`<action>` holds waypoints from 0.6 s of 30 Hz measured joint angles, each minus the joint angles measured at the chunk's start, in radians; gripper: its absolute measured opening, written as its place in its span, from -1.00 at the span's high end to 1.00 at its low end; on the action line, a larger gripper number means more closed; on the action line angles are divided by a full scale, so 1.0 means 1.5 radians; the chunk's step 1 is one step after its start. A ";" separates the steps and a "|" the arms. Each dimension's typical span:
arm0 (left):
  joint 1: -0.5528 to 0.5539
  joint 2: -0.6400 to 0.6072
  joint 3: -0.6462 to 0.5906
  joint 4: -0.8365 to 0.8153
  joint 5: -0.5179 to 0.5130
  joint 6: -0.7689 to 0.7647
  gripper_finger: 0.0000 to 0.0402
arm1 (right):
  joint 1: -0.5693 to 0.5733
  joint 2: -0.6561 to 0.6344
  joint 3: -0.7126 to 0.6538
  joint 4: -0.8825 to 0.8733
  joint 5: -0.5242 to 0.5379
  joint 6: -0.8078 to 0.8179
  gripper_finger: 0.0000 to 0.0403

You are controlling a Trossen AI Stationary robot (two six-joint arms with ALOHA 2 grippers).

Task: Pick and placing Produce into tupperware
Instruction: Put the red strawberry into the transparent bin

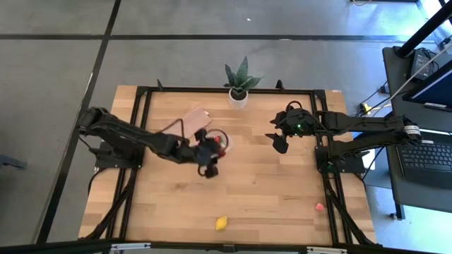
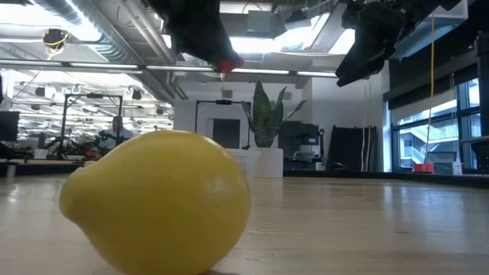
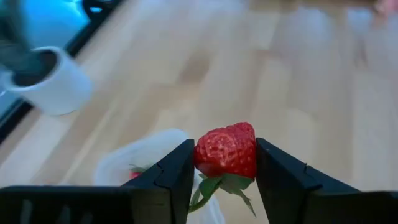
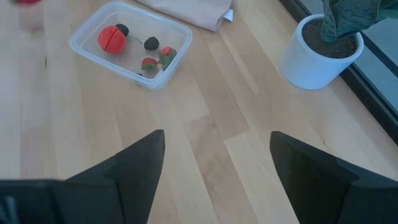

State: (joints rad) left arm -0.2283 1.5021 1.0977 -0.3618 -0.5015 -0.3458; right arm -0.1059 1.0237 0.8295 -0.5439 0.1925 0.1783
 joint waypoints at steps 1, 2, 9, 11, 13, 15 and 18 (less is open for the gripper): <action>0.009 -0.007 0.000 -0.003 -0.005 -0.012 0.27 | 0.000 0.000 0.000 0.000 0.000 0.000 -0.45; 0.019 -0.012 0.001 -0.013 -0.006 -0.028 0.28 | 0.000 0.000 0.000 0.000 0.000 0.000 -0.45; 0.079 0.011 0.001 -0.099 0.040 -0.167 0.34 | 0.000 0.000 0.000 0.000 0.000 0.000 -0.45; 0.088 0.027 0.001 -0.112 0.052 -0.178 0.30 | 0.000 0.000 0.000 0.001 0.000 -0.001 -0.45; 0.095 0.043 0.001 -0.122 0.053 -0.187 0.26 | 0.000 0.000 0.000 0.001 0.000 -0.001 -0.45; 0.101 0.063 0.001 -0.126 0.066 -0.188 0.23 | 0.000 0.000 0.000 0.000 0.000 -0.001 -0.45; 0.111 0.089 0.001 -0.126 0.097 -0.189 0.22 | 0.000 0.000 0.000 0.000 0.000 -0.001 -0.45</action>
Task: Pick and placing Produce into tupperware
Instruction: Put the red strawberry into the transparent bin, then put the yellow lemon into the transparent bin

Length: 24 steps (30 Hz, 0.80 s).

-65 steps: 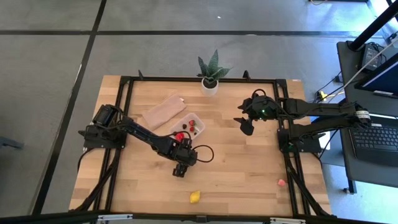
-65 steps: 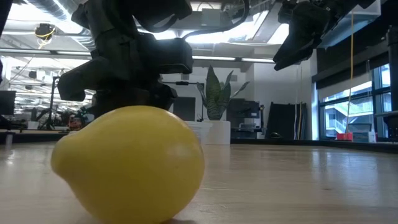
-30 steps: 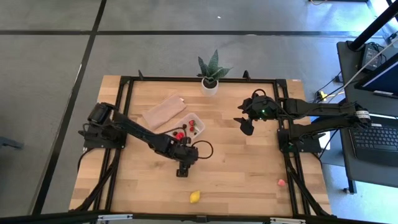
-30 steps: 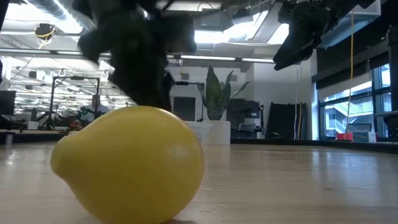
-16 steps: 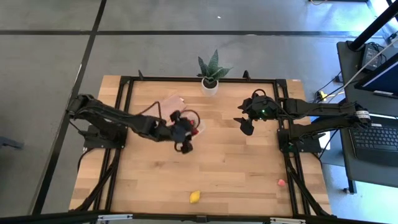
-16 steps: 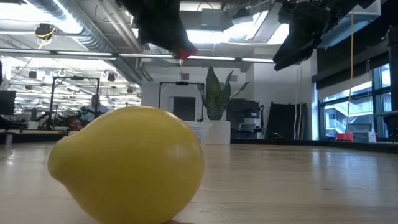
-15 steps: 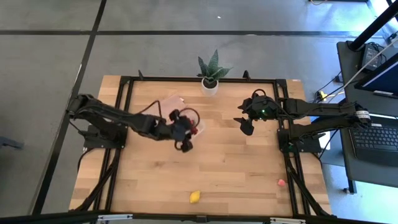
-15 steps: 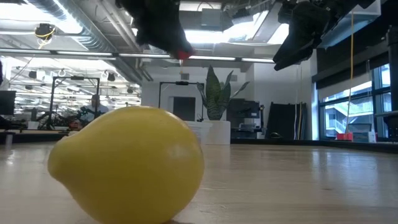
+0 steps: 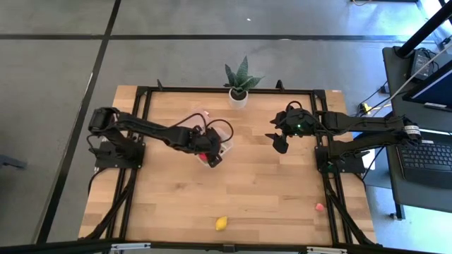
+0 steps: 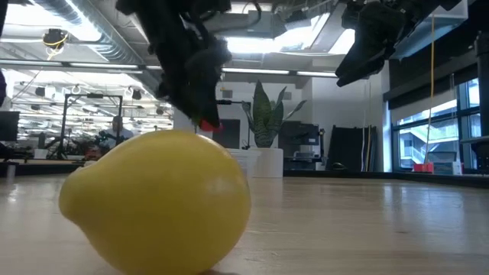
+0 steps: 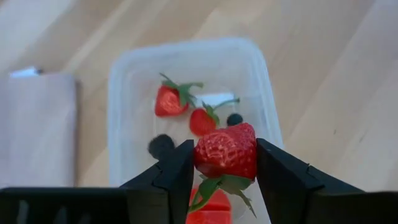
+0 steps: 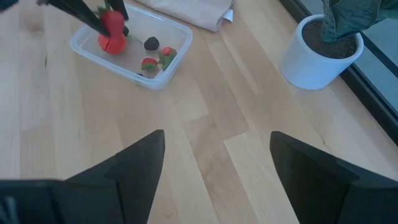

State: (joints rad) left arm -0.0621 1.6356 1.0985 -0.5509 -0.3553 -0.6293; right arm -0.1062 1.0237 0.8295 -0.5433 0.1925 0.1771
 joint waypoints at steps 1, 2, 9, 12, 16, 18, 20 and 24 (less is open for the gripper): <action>0.003 0.008 0.000 0.002 0.012 0.000 0.23 | 0.000 0.000 0.000 0.000 0.000 0.000 -0.45; 0.006 0.016 0.000 0.002 0.021 0.000 0.24 | 0.000 0.000 0.000 0.000 0.000 0.000 -0.45; 0.015 0.040 0.000 0.003 0.029 0.004 0.25 | 0.000 0.000 0.000 -0.001 0.000 -0.001 -0.45; 0.016 0.039 0.000 0.009 0.029 0.003 0.19 | 0.000 0.000 0.000 -0.001 0.000 -0.001 -0.45; 0.016 0.035 0.000 0.010 0.029 0.003 0.13 | 0.000 0.000 0.000 -0.001 0.000 -0.001 -0.45; 0.016 0.035 0.000 0.009 0.030 0.003 0.10 | 0.000 0.000 0.000 -0.001 0.000 -0.001 -0.45; 0.016 0.035 0.000 0.009 0.048 0.009 0.07 | 0.000 0.000 0.000 -0.001 0.000 -0.001 -0.45; 0.016 0.035 0.000 0.012 0.117 0.039 -0.06 | 0.000 0.000 0.000 -0.001 0.000 -0.002 -0.45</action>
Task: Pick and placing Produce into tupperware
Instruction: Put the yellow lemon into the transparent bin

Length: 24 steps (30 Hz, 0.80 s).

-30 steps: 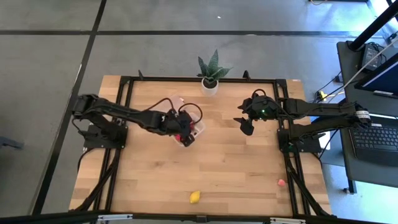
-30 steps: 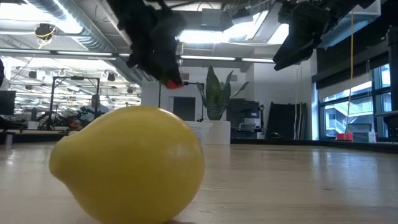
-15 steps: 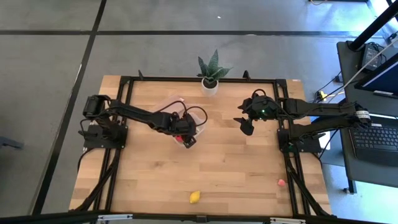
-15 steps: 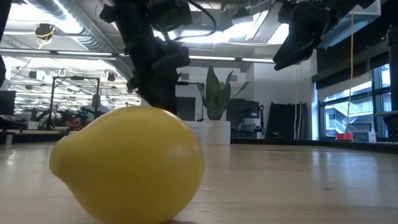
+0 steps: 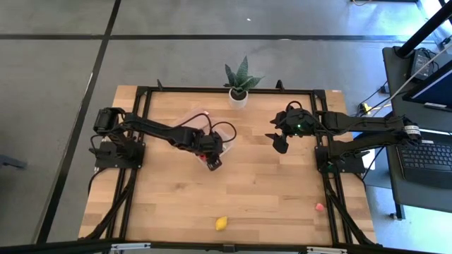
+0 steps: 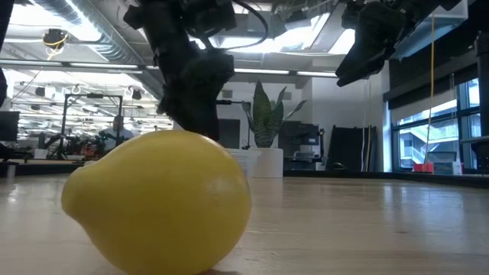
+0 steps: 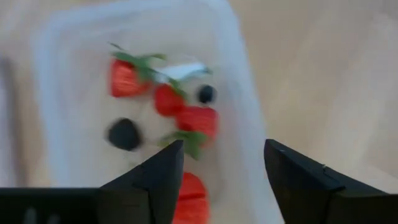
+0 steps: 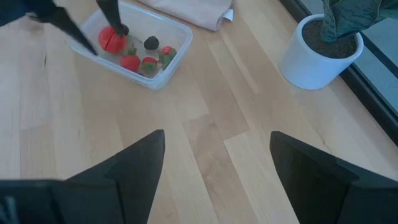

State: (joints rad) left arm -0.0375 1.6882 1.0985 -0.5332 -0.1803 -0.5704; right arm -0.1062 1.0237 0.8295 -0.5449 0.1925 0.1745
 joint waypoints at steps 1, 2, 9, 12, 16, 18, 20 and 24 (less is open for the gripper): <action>0.000 0.000 0.000 0.002 0.017 0.002 -0.10 | 0.000 0.000 0.000 0.000 0.000 0.000 -0.45; 0.000 0.000 0.000 0.005 0.033 0.002 -0.15 | 0.000 0.000 0.000 0.000 0.000 0.000 -0.45; -0.024 0.000 0.000 0.063 0.079 0.020 -0.49 | 0.000 0.000 0.000 0.000 0.000 -0.002 -0.45; -0.048 -0.009 0.003 0.111 0.082 0.046 -0.57 | 0.000 0.000 0.000 0.000 0.000 -0.005 -0.45; -0.081 -0.019 0.064 0.117 0.127 0.085 -0.62 | 0.000 0.000 0.000 0.000 0.000 -0.017 -0.45; -0.100 -0.020 0.109 0.118 0.151 0.111 -0.62 | 0.000 0.000 0.000 0.000 0.000 -0.018 -0.45; -0.124 -0.019 0.156 0.109 0.155 0.145 -0.61 | 0.000 0.000 0.000 0.000 0.000 -0.018 -0.45; -0.177 -0.019 0.232 0.109 0.119 0.231 -0.60 | 0.000 0.000 0.000 0.000 0.000 -0.016 -0.45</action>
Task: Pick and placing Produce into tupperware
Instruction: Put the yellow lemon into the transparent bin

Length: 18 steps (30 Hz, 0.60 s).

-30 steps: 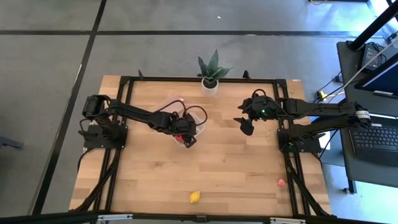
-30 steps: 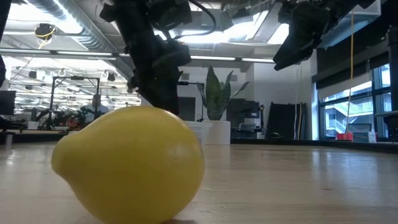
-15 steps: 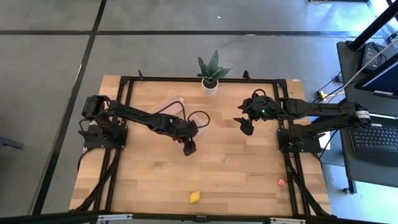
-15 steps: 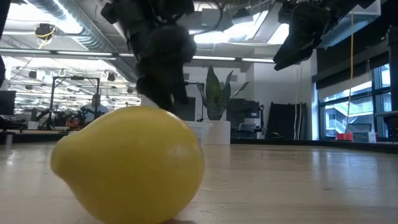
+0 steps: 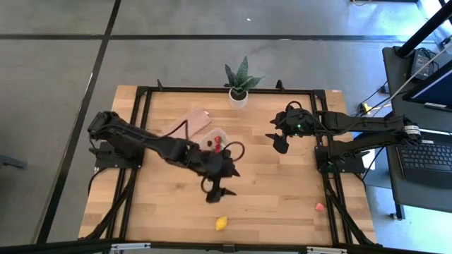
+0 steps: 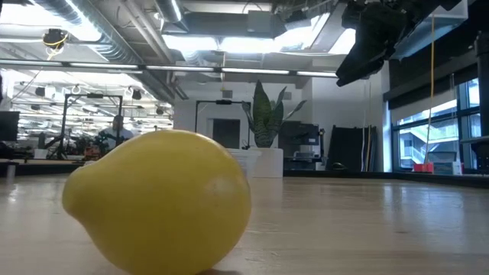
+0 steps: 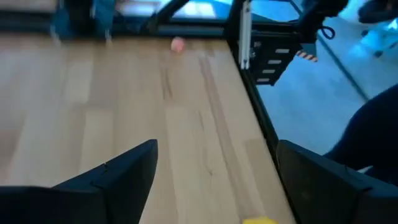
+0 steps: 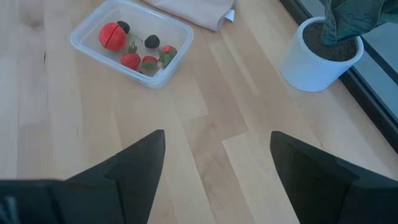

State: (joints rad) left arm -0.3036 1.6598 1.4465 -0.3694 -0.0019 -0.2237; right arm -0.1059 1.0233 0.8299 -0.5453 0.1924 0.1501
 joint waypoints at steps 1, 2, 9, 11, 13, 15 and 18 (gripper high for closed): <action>-0.014 0.001 0.013 -0.006 -0.024 0.018 -0.61 | 0.000 0.000 0.000 0.000 0.000 0.000 -0.45; -0.030 0.001 0.025 -0.011 -0.054 0.033 -0.61 | 0.000 0.000 0.000 0.000 0.000 0.001 -0.45; -0.116 0.002 0.058 -0.084 -0.228 0.017 -0.61 | 0.000 0.000 0.000 0.001 0.000 0.021 -0.45; -0.138 0.002 0.059 -0.090 -0.243 -0.004 -0.61 | 0.000 0.000 0.000 0.002 -0.001 0.038 -0.45; -0.162 0.005 0.059 -0.092 -0.256 -0.018 -0.61 | 0.000 0.000 0.000 0.002 -0.001 0.052 -0.45; -0.181 0.014 0.059 -0.095 -0.271 -0.020 -0.63 | 0.000 0.000 0.000 0.002 -0.001 0.060 -0.45; -0.196 0.031 0.059 -0.103 -0.276 -0.035 -0.64 | 0.000 0.000 0.000 0.003 -0.001 0.091 -0.45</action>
State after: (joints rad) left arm -0.5968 1.7064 1.5354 -0.5242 -0.4162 -0.2761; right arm -0.1059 1.0233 0.8299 -0.5415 0.1913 0.2869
